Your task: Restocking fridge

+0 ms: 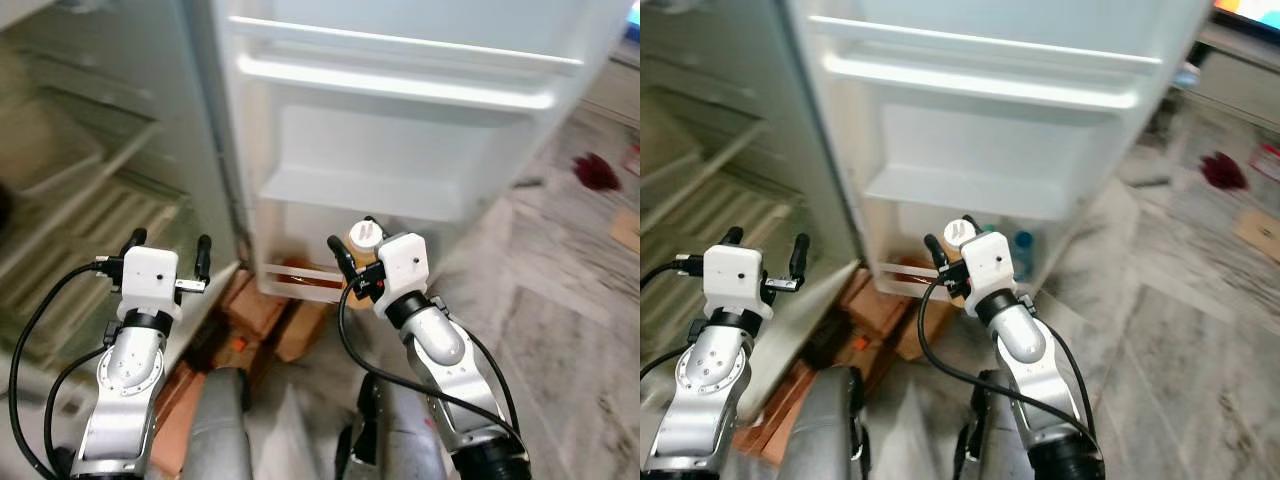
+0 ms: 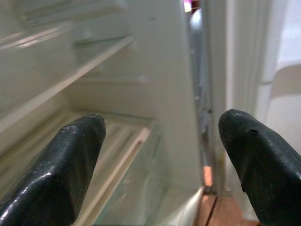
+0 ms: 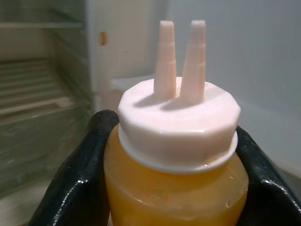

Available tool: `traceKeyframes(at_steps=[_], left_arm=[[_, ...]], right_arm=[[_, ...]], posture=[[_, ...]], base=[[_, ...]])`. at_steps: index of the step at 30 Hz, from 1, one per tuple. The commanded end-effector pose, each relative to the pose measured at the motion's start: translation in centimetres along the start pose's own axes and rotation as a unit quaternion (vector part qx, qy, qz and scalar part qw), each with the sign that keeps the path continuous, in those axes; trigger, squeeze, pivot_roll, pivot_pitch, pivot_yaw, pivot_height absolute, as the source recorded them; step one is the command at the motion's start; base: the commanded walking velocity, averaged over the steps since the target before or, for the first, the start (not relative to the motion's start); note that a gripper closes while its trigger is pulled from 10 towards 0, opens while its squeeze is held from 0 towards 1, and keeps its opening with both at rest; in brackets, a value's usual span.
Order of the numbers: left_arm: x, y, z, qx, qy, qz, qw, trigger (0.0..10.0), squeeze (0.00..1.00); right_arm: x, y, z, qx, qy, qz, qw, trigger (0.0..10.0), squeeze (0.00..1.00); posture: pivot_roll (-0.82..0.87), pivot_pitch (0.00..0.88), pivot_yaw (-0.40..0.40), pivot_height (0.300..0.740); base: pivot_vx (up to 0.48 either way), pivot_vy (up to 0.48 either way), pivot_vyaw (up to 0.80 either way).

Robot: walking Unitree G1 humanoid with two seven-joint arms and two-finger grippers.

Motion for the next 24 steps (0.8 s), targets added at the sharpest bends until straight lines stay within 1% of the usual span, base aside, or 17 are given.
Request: traceKeyframes(at_steps=[1, 6, 12, 18, 20, 21, 22, 24], left_arm=[[0.3, -0.1, 0.0, -0.004, 0.001, -0.002, 1.000, 10.0, 0.00], [0.3, -0.1, 0.0, -0.003, 0.002, -0.004, 1.000, 10.0, 0.00], [0.4, 0.0, 0.3, 0.005, 0.001, -0.007, 1.000, 10.0, 0.00], [0.5, 0.0, 0.3, 0.003, 0.000, -0.009, 1.000, 10.0, 0.00], [0.5, -0.1, 0.2, 0.001, -0.001, -0.009, 1.000, 10.0, 0.00], [0.6, -0.3, 0.2, 0.000, -0.002, -0.010, 1.000, 10.0, 0.00], [0.7, -0.3, 0.2, -0.001, -0.003, -0.011, 1.000, 10.0, 0.00], [0.9, -0.4, 0.3, 0.000, -0.002, -0.016, 1.000, 10.0, 0.00]], right_arm=[[0.4, -0.3, 0.4, 0.007, 0.000, -0.004, 1.000, 10.0, 0.00], [0.2, -0.2, 0.2, 0.005, 0.004, 0.000, 1.000, 10.0, 0.00], [0.3, -0.2, 0.2, 0.006, 0.016, -0.009, 1.000, 10.0, 0.00], [0.8, 0.0, -0.1, 0.001, 0.005, -0.024, 1.000, 10.0, 0.00], [0.8, 0.1, -0.6, -0.010, 0.003, -0.024, 1.000, 10.0, 0.00], [0.4, 0.3, -1.8, -0.036, -0.002, -0.014, 0.999, 10.0, 0.00], [0.2, 0.5, -2.5, -0.051, -0.005, -0.007, 0.999, 10.0, 0.00], [-0.2, 0.8, -3.1, -0.061, -0.004, 0.004, 0.998, 10.0, 0.00]], posture=[[0.05, 0.138, -0.063, 0.611], [0.06, 0.134, -0.063, 0.611], [0.06, 0.137, -0.067, 0.611], [0.06, 0.145, -0.066, 0.611], [0.05, 0.152, -0.065, 0.611], [0.06, 0.164, -0.065, 0.611], [0.06, 0.164, -0.065, 0.611], [0.07, 0.173, -0.069, 0.611]], base=[[0.000, 0.000, 0.56], [0.000, 0.000, 0.79], [0.000, 0.000, 0.00], [0.000, 0.000, 0.00], [0.000, 0.000, 0.00], [0.000, 0.000, 0.00], [0.000, 0.000, 0.00], [0.000, 0.000, 0.00]])
Point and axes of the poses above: a point about 5 cm out from each wrist's last joint towards the gripper, its own y axis pointing out of the wrist towards the gripper, its own z axis along the axis of the wrist's last joint, x = y × z, the point moved 5 cm from there along y, pointing out of the wrist towards the gripper, and after that the axes turned 9 degrees about y, right-handed, at the moved point
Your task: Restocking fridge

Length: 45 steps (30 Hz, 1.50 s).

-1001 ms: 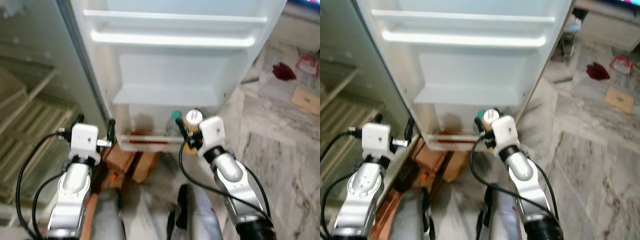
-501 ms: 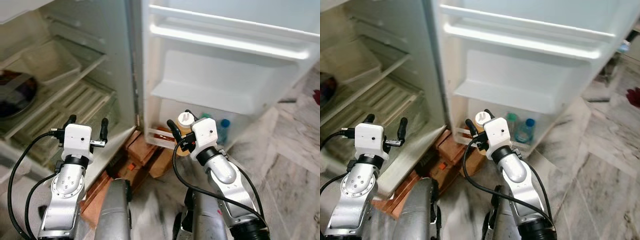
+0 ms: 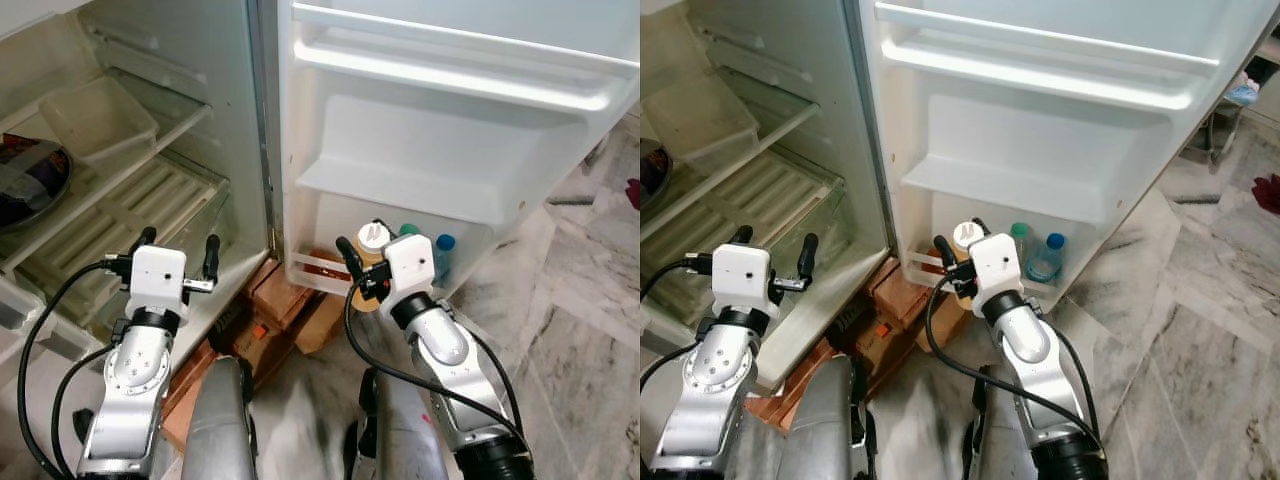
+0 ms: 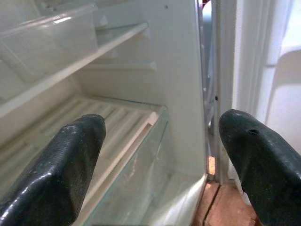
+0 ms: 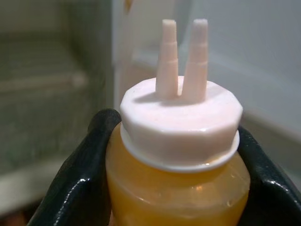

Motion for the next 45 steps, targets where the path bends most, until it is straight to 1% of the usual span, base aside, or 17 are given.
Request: traceKeyframes(at_steps=[1, 4, 7, 11, 12, 18, 23, 28, 30, 32, 34, 36, 38, 39, 40, 44, 45], left_arm=[[0.2, -0.5, 0.2, -0.002, 0.004, -0.004, 1.000, 10.0, 0.00], [0.1, -0.6, 0.2, -0.003, 0.005, -0.004, 1.000, 10.0, 0.00], [-0.9, -1.4, -0.2, -0.014, 0.012, 0.007, 1.000, 10.0, 0.00], [-1.3, -1.9, -0.4, -0.018, 0.015, 0.011, 1.000, 10.0, 0.00], [-1.4, -1.9, -0.6, -0.030, 0.029, 0.021, 0.999, 10.0, 0.00], [-1.0, -1.8, -0.1, -0.026, 0.030, 0.012, 0.999, 10.0, 0.00], [-1.3, -1.7, 0.3, -0.026, 0.029, 0.014, 0.999, 10.0, 0.00], [-1.7, -2.1, 0.4, -0.028, 0.035, 0.020, 0.999, 10.0, 0.00], [-1.9, -2.2, 0.5, -0.028, 0.038, 0.025, 0.999, 10.0, 0.00], [-1.9, -2.3, 0.6, -0.028, 0.039, 0.025, 0.999, 10.0, 0.00], [-2.3, -2.5, 0.8, -0.026, 0.043, 0.030, 0.998, 10.0, 0.00], [-2.5, -2.6, 1.0, -0.024, 0.045, 0.033, 0.998, 10.0, 0.00], [-2.8, -2.7, 1.2, -0.023, 0.050, 0.039, 0.998, 10.0, 0.00], [-3.1, -2.8, 1.3, -0.024, 0.053, 0.043, 0.997, 10.0, 0.00], [-3.1, -2.8, 1.3, -0.024, 0.053, 0.043, 0.997, 10.0, 0.00], [-3.2, -3.0, 1.4, -0.025, 0.055, 0.044, 0.997, 10.0, 0.00], [-3.2, -3.0, 1.4, -0.025, 0.055, 0.044, 0.997, 10.0, 0.00]], right_arm=[[-0.7, 1.1, -0.7, -0.016, -0.003, 0.024, 1.000, 10.0, 0.00], [-0.7, 1.3, -0.8, -0.018, -0.006, 0.028, 0.999, 10.0, 0.00], [0.2, 2.3, -0.8, -0.026, -0.022, 0.026, 0.999, 10.0, 0.00], [0.7, 2.5, -0.7, -0.024, -0.029, 0.024, 0.999, 10.0, 0.00], [1.0, 2.6, -0.5, -0.019, -0.033, 0.021, 0.999, 10.0, 0.00], [1.7, 3.1, 0.1, 0.000, -0.058, 0.022, 0.998, 10.0, 0.00], [2.0, 3.6, 0.6, 0.014, -0.093, 0.040, 0.995, 10.0, 0.00], [2.0, 4.5, 2.4, 0.052, -0.154, 0.056, 0.985, 10.0, 0.00], [2.2, 5.0, 3.2, 0.067, -0.184, 0.055, 0.979, 10.0, 0.00], [2.2, 5.1, 3.3, 0.071, -0.190, 0.055, 0.978, 10.0, 0.00], [2.4, 5.9, 4.3, 0.084, -0.236, 0.059, 0.966, 10.0, 0.00], [2.5, 6.3, 4.8, 0.088, -0.250, 0.057, 0.963, 10.0, 0.00], [2.4, 6.8, 5.5, 0.101, -0.291, 0.059, 0.950, 10.0, 0.00], [2.0, 7.0, 5.9, 0.111, -0.327, 0.065, 0.936, 10.0, 0.00], [2.0, 7.0, 5.9, 0.111, -0.327, 0.065, 0.936, 10.0, 0.00], [1.7, 7.6, 7.4, 0.140, -0.389, 0.066, 0.908, 10.0, 0.00], [1.7, 7.6, 7.4, 0.140, -0.389, 0.066, 0.908, 10.0, 0.00]], posture=[[0.08, 0.195, -0.073, 0.611], [0.09, 0.201, -0.077, 0.611], [0.11, 0.230, -0.090, 0.591], [0.12, 0.247, -0.091, 0.576], [0.12, 0.253, -0.089, 0.571], [0.12, 0.268, -0.080, 0.566], [0.12, 0.292, -0.075, 0.561], [0.13, 0.309, -0.074, 0.526], [0.14, 0.323, -0.072, 0.526], [0.14, 0.323, -0.072, 0.526], [0.16, 0.343, -0.067, 0.526], [0.17, 0.350, -0.066, 0.526], [0.18, 0.358, -0.065, 0.526], [0.19, 0.369, -0.060, 0.526], [0.19, 0.369, -0.060, 0.526], [0.19, 0.379, -0.051, 0.526], [0.19, 0.379, -0.051, 0.526]], base=[[0.000, 0.000, 0.00], [0.000, 0.000, 0.00], [0.000, 0.000, 0.00], [0.000, 0.000, 0.00], [0.000, 0.000, 0.00], [0.000, 0.000, 0.00], [0.000, 0.000, 0.00], [0.000, 0.000, 0.00], [0.000, 0.000, 0.00], [0.000, 0.000, 0.00], [0.000, 0.000, 0.00], [0.000, 0.000, 0.00], [0.000, 0.000, 0.00], [0.000, 0.000, 0.00], [0.000, 0.000, 0.00], [0.000, 0.000, 0.00], [0.000, 0.000, 0.00]])
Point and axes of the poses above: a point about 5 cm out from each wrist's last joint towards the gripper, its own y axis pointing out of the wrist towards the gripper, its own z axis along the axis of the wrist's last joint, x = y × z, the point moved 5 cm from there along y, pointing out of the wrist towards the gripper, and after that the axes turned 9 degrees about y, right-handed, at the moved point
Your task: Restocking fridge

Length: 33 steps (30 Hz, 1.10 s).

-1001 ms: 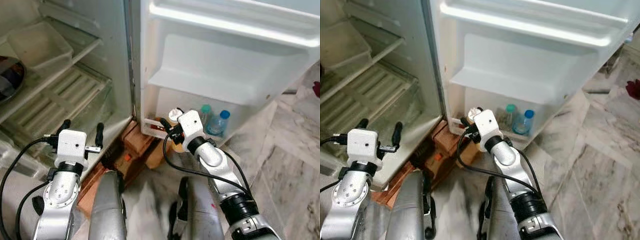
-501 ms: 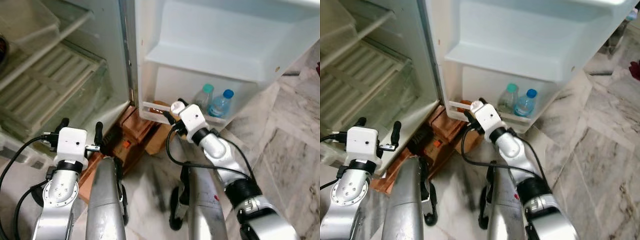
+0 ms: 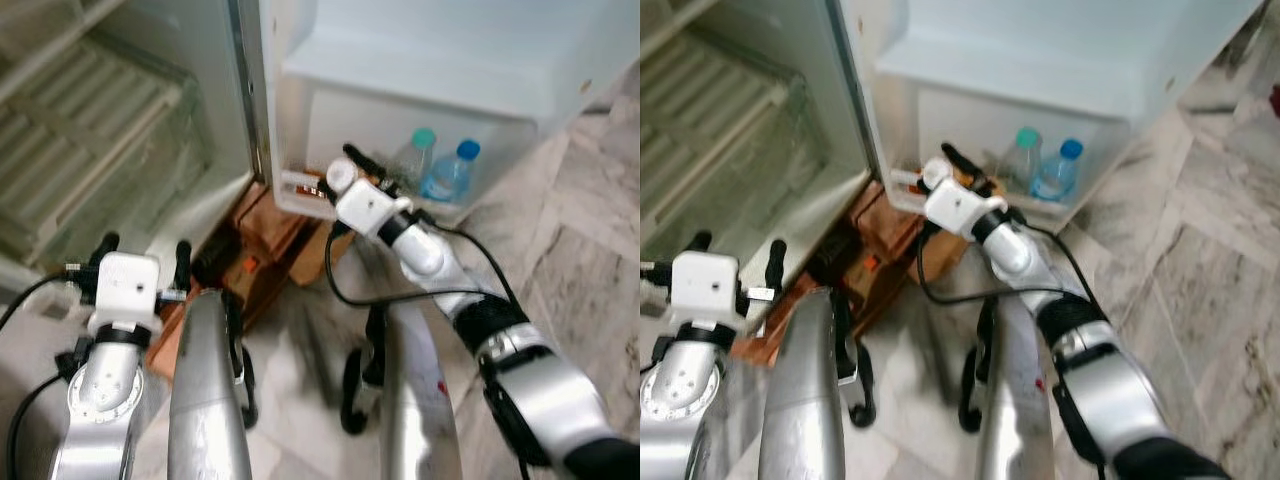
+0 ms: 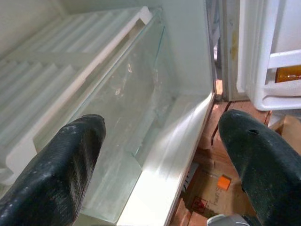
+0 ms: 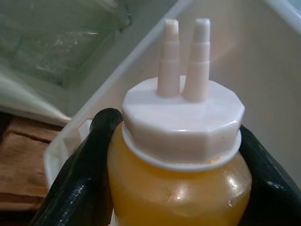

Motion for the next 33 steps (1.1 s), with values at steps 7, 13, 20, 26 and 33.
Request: traceKeyframes(at_steps=[7, 13, 20, 26, 33], left_arm=[[-0.2, -0.2, 0.0, -0.007, 0.006, 0.000, 1.000, 10.0, 0.00], [-0.2, -0.4, 0.2, -0.008, 0.009, 0.001, 1.000, 10.0, 0.00], [-0.3, -0.3, 0.4, -0.006, 0.014, 0.004, 1.000, 10.0, 0.00], [-0.2, -0.1, 0.5, -0.005, 0.014, 0.001, 1.000, 10.0, 0.00], [-0.1, 0.0, 0.6, -0.004, 0.012, -0.002, 1.000, 10.0, 0.00]], right_arm=[[0.0, -0.1, -0.1, 0.014, -0.055, 0.006, 0.998, 10.0, 0.00], [-0.6, -1.2, -1.7, 0.003, -0.146, 0.024, 0.989, 10.0, 0.00], [-0.6, -1.5, -2.2, 0.001, -0.176, 0.029, 0.984, 10.0, 0.00], [1.4, -1.5, -3.4, -0.054, -0.110, -0.030, 0.992, 10.0, 0.00], [3.8, -3.0, -5.8, -0.122, -0.057, -0.097, 0.986, 10.0, 0.00]], posture=[[0.20, 0.387, -0.045, 0.526], [0.22, 0.389, -0.041, 0.526], [0.22, 0.389, -0.033, 0.526], [0.22, 0.386, -0.034, 0.526], [0.22, 0.381, -0.031, 0.526]], base=[[0.000, 0.000, 0.00], [0.000, 0.000, 0.00], [0.000, 0.000, 0.00], [0.000, 0.000, 0.00], [0.000, 0.000, 0.00]])
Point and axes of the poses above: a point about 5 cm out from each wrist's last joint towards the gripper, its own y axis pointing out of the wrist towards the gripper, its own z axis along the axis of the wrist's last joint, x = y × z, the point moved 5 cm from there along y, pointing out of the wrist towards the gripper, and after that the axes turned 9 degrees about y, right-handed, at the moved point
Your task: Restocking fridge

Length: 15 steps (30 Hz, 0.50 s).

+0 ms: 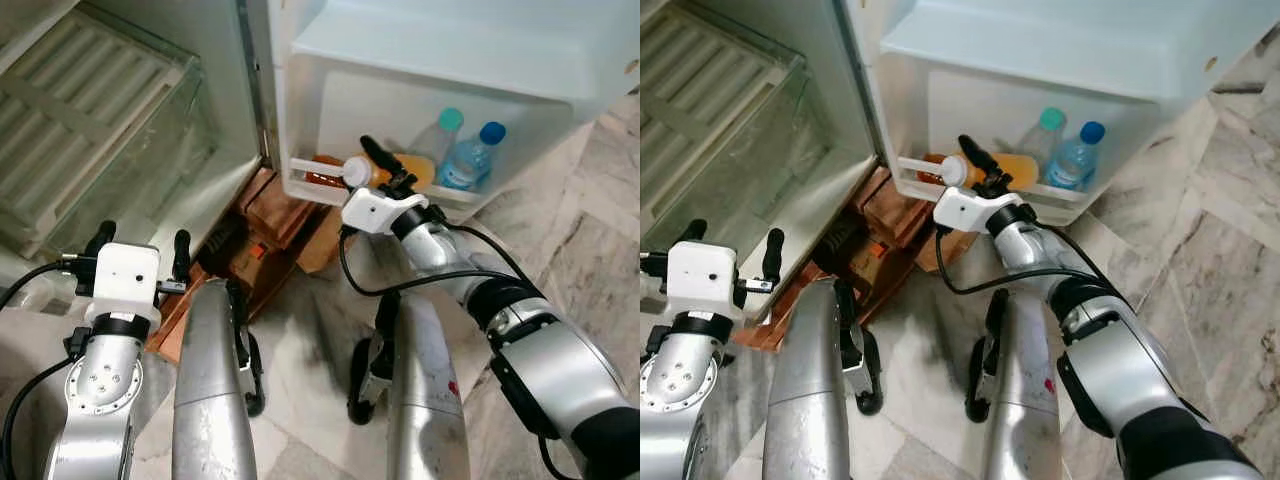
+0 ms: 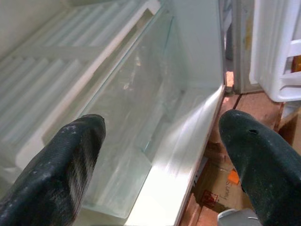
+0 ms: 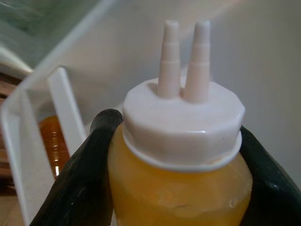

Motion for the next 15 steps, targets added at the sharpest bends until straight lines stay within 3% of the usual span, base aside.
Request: traceKeyframes(at_steps=[1, 3, 4, 6, 9, 11, 15], left_arm=[[0.2, -0.4, -0.4, -0.010, 0.003, -0.006, 1.000, 10.0, 0.00], [0.2, -0.3, -0.4, -0.010, 0.004, -0.006, 1.000, 10.0, 0.00], [0.3, -0.2, -0.4, -0.009, 0.003, -0.006, 1.000, 10.0, 0.00], [0.3, -0.1, -0.4, -0.009, 0.004, -0.006, 1.000, 10.0, 0.00], [0.2, 0.0, -0.4, -0.008, 0.007, -0.002, 1.000, 10.0, 0.00], [-0.1, -0.1, -0.3, -0.009, 0.012, 0.007, 1.000, 10.0, 0.00], [-0.3, -0.2, -0.3, -0.010, 0.015, 0.013, 1.000, 10.0, 0.00]], right_arm=[[0.7, -1.5, -3.0, -0.063, 0.018, -0.018, 0.998, 10.0, 0.00], [1.2, -1.8, -3.5, -0.071, 0.039, -0.034, 0.996, 10.0, 0.00], [1.6, -1.9, -3.3, -0.066, 0.084, -0.055, 0.993, 10.0, 0.00], [1.7, -1.9, -3.1, -0.061, 0.092, -0.059, 0.992, 10.0, 0.00], [1.4, -0.8, -0.7, -0.007, 0.117, -0.048, 0.992, 10.0, 0.00], [1.1, 0.5, 1.8, 0.040, 0.111, -0.042, 0.992, 10.0, 0.00], [0.7, 1.1, 3.4, 0.071, 0.096, -0.030, 0.992, 10.0, 0.00]], posture=[[0.22, 0.381, -0.031, 0.526], [0.22, 0.377, -0.031, 0.526], [0.22, 0.375, -0.030, 0.526], [0.22, 0.375, -0.030, 0.526], [0.22, 0.374, -0.028, 0.526], [0.23, 0.377, -0.030, 0.526], [0.23, 0.380, -0.032, 0.526]], base=[[0.000, 0.000, 0.00], [0.000, 0.000, 0.00], [0.000, 0.000, 0.00], [0.000, 0.000, 0.00], [0.000, 0.000, 0.00], [0.000, 0.000, 0.00], [0.000, 0.000, 0.00]])
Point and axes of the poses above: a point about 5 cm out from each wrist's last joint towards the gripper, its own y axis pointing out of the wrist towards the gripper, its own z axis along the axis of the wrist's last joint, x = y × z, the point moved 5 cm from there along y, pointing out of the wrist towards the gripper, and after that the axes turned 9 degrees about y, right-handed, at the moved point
